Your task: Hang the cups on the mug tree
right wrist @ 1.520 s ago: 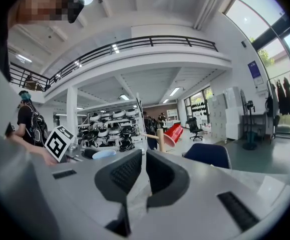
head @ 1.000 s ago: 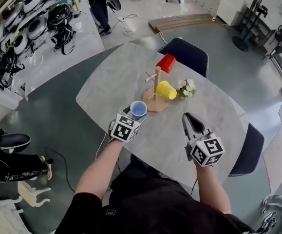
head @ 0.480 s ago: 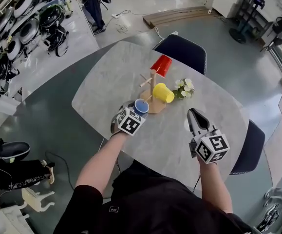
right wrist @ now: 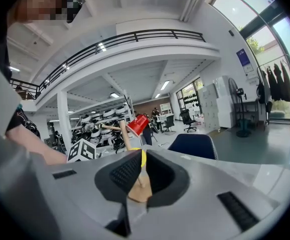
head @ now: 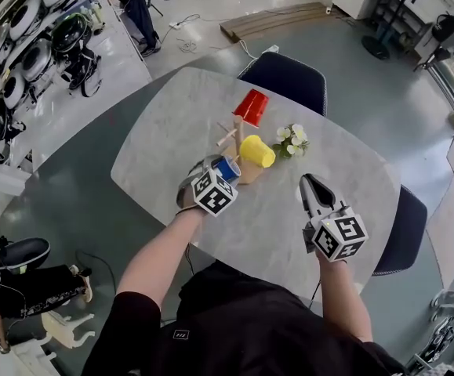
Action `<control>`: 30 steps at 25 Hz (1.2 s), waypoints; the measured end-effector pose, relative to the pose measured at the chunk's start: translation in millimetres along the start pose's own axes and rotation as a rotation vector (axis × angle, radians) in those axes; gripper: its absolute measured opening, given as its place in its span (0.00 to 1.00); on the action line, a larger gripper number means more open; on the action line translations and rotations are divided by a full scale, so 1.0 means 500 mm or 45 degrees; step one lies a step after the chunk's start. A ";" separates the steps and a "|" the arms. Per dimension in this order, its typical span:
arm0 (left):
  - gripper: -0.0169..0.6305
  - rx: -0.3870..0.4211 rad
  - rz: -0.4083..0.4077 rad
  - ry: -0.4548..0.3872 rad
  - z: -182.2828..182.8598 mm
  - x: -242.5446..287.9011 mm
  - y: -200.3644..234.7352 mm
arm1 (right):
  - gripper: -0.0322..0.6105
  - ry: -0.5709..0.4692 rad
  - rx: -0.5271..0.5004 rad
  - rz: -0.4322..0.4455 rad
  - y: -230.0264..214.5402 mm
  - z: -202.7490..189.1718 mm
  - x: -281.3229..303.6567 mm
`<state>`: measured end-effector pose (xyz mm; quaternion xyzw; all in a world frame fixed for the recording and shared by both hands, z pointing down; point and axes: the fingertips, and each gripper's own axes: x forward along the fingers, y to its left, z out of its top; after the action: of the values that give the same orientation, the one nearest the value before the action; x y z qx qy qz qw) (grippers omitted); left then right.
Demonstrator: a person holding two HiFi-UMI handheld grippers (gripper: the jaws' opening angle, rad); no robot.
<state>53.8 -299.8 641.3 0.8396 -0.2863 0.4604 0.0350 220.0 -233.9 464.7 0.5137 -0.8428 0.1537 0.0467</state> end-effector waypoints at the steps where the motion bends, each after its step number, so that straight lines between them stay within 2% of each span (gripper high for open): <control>1: 0.50 0.043 0.004 0.010 0.005 0.002 -0.002 | 0.11 -0.002 0.005 -0.007 -0.003 0.000 -0.003; 4: 0.50 0.128 -0.001 0.037 0.015 0.016 -0.010 | 0.11 -0.008 0.022 -0.024 -0.011 -0.005 -0.012; 8: 0.50 0.165 -0.023 0.084 0.017 0.037 -0.015 | 0.11 -0.018 0.045 -0.056 -0.027 -0.008 -0.030; 16: 0.50 0.343 0.094 0.189 0.007 0.070 -0.003 | 0.11 -0.024 0.081 -0.133 -0.071 -0.018 -0.072; 22: 0.50 0.463 0.135 0.167 0.023 0.057 -0.021 | 0.11 -0.007 0.105 -0.148 -0.088 -0.036 -0.085; 30: 0.50 0.407 0.155 0.121 0.029 0.019 -0.025 | 0.11 -0.015 0.089 -0.106 -0.075 -0.033 -0.088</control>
<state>74.9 -298.1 643.0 0.7928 -0.2579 0.5405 -0.1133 272.4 -207.4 477.8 0.5505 -0.8150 0.1781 0.0300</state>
